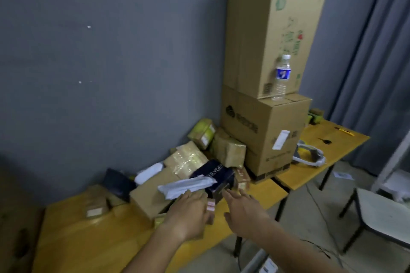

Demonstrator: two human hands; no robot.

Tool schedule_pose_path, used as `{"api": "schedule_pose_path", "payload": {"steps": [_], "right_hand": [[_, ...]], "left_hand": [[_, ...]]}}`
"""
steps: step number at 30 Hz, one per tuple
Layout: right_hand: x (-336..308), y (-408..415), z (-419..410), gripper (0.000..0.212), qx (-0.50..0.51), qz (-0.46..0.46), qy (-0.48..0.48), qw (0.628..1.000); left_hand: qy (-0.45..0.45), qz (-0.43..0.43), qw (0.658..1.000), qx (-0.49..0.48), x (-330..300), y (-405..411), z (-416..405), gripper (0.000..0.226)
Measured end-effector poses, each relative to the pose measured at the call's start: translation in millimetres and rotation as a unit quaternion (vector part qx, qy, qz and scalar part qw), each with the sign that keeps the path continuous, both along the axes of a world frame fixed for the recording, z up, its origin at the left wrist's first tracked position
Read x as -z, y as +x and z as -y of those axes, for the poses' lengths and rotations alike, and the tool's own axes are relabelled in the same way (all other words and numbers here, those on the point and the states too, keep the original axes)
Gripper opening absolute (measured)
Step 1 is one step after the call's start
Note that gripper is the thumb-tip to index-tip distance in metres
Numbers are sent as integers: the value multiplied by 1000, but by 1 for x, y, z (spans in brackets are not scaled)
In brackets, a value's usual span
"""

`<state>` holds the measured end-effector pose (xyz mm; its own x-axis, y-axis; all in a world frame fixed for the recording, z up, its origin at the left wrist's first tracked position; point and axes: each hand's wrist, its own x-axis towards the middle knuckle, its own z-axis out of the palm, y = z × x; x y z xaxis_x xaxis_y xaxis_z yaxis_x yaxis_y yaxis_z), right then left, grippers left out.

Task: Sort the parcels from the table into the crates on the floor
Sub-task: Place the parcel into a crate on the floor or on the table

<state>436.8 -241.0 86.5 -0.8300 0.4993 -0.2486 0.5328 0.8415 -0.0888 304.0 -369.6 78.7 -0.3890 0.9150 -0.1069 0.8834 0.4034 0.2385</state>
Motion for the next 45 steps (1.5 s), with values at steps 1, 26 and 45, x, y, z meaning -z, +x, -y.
{"api": "schedule_pose_path", "payload": {"steps": [1, 26, 45], "right_hand": [[-1, -16, 7, 66, -15, 1, 2, 1000], [56, -198, -64, 56, -128, 28, -75, 989], [125, -330, -71, 53, -149, 78, -137, 976]], "left_hand": [[2, -1, 1000, -10, 1, -12, 11, 48], [-115, 80, 977, -162, 68, -168, -12, 59], [-140, 32, 961, -236, 238, -286, -27, 117]]}}
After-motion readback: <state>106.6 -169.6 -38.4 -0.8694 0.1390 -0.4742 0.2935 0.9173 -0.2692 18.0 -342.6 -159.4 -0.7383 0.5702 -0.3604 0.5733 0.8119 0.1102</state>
